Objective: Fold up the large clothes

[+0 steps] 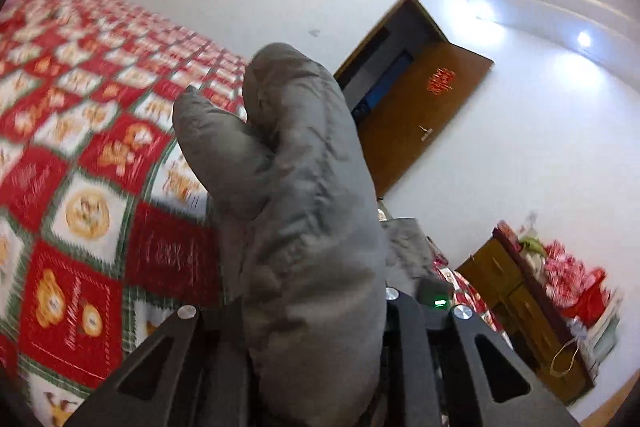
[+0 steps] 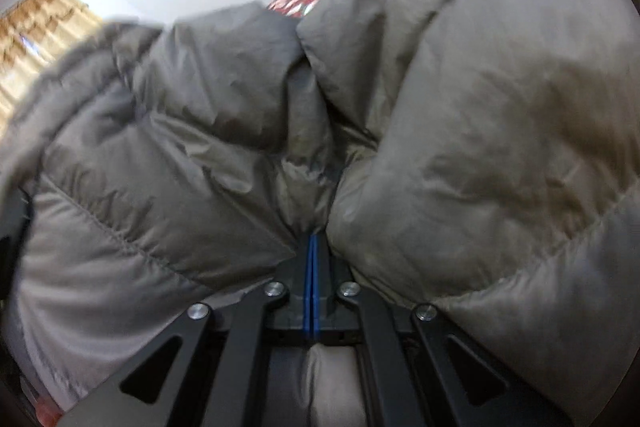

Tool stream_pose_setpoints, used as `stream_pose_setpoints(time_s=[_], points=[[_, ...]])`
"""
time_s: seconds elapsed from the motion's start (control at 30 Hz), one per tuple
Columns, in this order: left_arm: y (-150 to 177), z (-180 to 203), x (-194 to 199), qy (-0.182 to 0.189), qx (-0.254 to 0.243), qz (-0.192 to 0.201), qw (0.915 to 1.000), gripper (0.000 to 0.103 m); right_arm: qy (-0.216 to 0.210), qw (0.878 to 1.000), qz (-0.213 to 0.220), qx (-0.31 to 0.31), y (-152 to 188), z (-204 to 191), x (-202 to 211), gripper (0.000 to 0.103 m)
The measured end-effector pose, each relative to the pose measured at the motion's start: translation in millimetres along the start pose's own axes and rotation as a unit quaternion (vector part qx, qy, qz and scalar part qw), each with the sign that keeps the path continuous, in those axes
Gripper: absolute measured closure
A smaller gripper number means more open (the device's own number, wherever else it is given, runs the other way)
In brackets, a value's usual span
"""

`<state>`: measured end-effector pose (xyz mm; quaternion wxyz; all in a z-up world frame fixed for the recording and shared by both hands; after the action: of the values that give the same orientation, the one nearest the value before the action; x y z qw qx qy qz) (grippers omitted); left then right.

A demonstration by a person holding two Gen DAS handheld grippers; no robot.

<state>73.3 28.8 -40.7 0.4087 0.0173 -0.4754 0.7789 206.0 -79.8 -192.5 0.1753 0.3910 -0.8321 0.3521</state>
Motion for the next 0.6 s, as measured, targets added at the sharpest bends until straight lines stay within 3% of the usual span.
stream_pose_setpoints(time_s=[0.1,0.17,0.23,0.3,0.37,0.43,0.6], points=[[-6,8,7,-0.009,-0.031,-0.004,0.9995,0.084,-0.054,0.998,-0.032,-0.017,23,-30,-20,0.103],[-6,13,9,-0.035,-0.068,-0.015,0.9970,0.084,-0.099,0.993,-0.061,-0.020,42,-56,-38,0.103],[1,17,10,-0.072,-0.120,-0.017,0.9900,0.084,-0.103,0.992,-0.075,0.001,49,-67,-44,0.103],[3,23,13,-0.082,-0.153,-0.014,0.9847,0.084,-0.090,0.992,-0.083,0.027,47,-71,-38,0.102],[2,32,16,-0.077,-0.168,-0.009,0.9828,0.084,-0.106,0.989,-0.095,0.041,42,-73,-18,0.092],[5,45,12,-0.085,-0.201,-0.005,0.9759,0.084,-0.110,0.989,-0.079,0.056,34,-65,18,0.092],[31,77,-17,-0.090,-0.278,-0.025,0.9560,0.084,-0.050,0.997,0.009,0.065,5,-3,125,0.091]])
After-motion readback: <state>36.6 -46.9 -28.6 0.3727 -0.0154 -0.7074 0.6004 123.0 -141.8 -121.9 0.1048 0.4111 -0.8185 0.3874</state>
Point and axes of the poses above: each gripper's, at about its wrist camera, not at the fingertips, and x roughly against the way its jaws point, z to its right, y to its underside, the point moved 9 cm from there along -x, roughly the way its jaws point, and after that the axes turned 5 degrees about -y, right-handed, at the moved point
